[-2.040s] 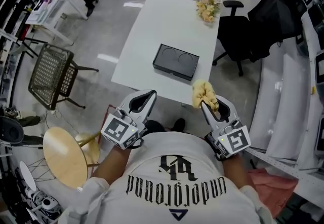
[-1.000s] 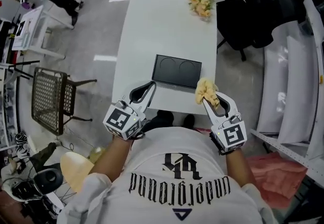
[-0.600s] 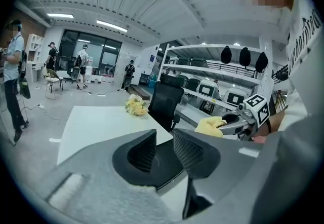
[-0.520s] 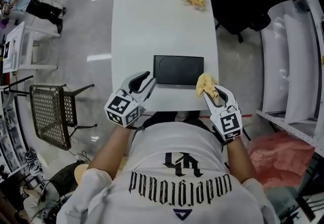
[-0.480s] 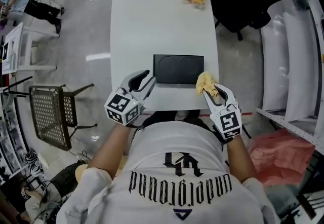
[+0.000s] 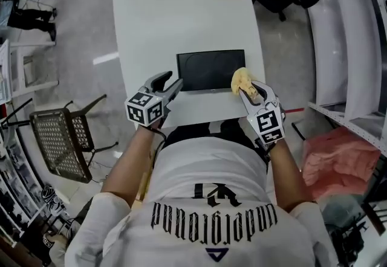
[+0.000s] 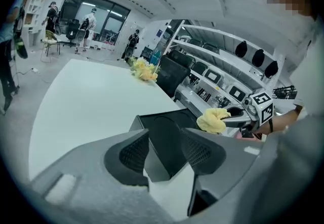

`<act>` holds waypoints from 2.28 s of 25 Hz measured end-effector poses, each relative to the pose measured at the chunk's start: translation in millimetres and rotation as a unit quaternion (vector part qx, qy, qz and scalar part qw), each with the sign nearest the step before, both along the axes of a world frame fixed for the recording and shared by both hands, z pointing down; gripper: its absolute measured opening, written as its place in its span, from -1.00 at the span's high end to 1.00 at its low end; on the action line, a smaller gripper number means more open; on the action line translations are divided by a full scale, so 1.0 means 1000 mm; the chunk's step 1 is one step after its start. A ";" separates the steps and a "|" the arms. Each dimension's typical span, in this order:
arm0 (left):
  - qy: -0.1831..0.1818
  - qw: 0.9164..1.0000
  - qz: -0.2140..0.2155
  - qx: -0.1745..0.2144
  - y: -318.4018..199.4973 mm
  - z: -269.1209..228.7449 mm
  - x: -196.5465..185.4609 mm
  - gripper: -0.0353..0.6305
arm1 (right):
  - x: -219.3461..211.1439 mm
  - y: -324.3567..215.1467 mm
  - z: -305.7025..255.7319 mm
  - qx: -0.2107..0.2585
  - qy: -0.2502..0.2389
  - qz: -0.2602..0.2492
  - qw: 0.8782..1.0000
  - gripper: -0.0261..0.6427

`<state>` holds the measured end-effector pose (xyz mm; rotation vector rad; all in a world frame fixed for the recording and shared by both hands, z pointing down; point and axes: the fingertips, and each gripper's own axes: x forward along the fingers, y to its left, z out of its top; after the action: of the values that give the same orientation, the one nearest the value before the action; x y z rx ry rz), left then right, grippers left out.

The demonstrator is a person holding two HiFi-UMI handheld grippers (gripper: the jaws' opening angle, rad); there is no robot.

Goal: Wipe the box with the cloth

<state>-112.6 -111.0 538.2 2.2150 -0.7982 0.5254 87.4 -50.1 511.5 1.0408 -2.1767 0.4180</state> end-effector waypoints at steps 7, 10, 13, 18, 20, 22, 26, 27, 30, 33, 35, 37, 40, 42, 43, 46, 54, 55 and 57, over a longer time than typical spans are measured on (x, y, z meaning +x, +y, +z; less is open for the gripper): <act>0.032 0.997 -0.001 -0.070 -0.006 0.056 0.005 0.12 | 0.001 -0.001 0.053 -0.052 0.031 0.003 0.998 0.55; 0.050 0.994 0.000 -0.093 -0.004 0.067 0.008 0.12 | -0.003 0.001 0.059 -0.053 0.042 0.010 0.998 0.55; 0.068 0.992 0.005 -0.103 -0.004 0.071 0.011 0.10 | -0.005 -0.001 0.060 -0.048 0.048 0.016 0.998 0.55; 0.077 0.992 0.016 -0.104 -0.003 0.071 0.017 0.18 | -0.026 -0.001 0.063 -0.053 0.059 0.015 0.997 0.56; 0.077 0.992 0.014 -0.103 -0.003 0.071 0.017 0.18 | -0.048 -0.003 0.064 -0.050 0.053 0.000 0.997 0.56; 0.080 0.991 0.011 -0.106 -0.003 0.072 0.017 0.18 | -0.073 -0.006 0.066 -0.043 0.053 -0.014 0.998 0.56; 0.083 0.991 0.008 -0.109 -0.003 0.073 0.017 0.18 | -0.130 -0.010 0.068 -0.034 0.047 -0.048 0.997 0.56; 0.084 0.990 0.007 -0.109 -0.004 0.073 0.016 0.18 | -0.145 -0.009 0.068 -0.032 0.043 -0.060 0.997 0.56; 0.086 0.990 0.001 -0.110 -0.003 0.073 0.016 0.20 | -0.173 -0.008 0.069 -0.028 0.040 -0.081 0.996 0.56; 0.084 0.991 0.004 -0.108 -0.004 0.071 0.016 0.19 | -0.169 -0.007 0.067 -0.023 0.041 -0.084 0.995 0.56; 0.081 0.991 0.008 -0.105 -0.004 0.071 0.017 0.19 | -0.155 -0.003 0.068 -0.023 0.052 -0.084 0.995 0.56; 0.079 0.991 0.010 -0.104 -0.003 0.071 0.017 0.19 | -0.127 0.001 0.069 -0.028 0.064 -0.067 0.995 0.56; 0.077 0.992 0.012 -0.102 -0.003 0.071 0.017 0.18 | -0.068 0.007 0.069 -0.037 0.088 -0.024 0.995 0.56; 0.077 0.992 0.013 -0.102 -0.003 0.070 0.017 0.18 | -0.032 0.012 0.068 -0.043 0.104 0.002 0.994 0.56; 0.076 0.992 0.015 -0.101 -0.003 0.070 0.017 0.18 | -0.021 0.014 0.068 -0.045 0.109 0.010 0.993 0.56; 0.072 0.992 0.021 -0.098 -0.003 0.071 0.017 0.18 | -0.015 0.012 0.069 -0.044 0.117 0.009 0.992 0.56; 0.063 0.992 0.038 -0.101 -0.003 0.073 0.019 0.17 | -0.004 -0.069 0.069 -0.024 0.121 0.018 0.992 0.55; 0.063 0.992 0.039 -0.101 -0.003 0.073 0.020 0.17 | -0.003 -0.082 0.068 -0.021 0.120 0.020 0.992 0.55; 0.063 0.992 0.043 -0.101 -0.003 0.072 0.021 0.17 | -0.003 -0.101 0.066 -0.020 0.109 0.030 0.993 0.55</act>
<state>-92.1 -113.5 610.5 2.0781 -0.5605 0.4802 84.1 -151.4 577.0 1.0795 -1.9398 0.3568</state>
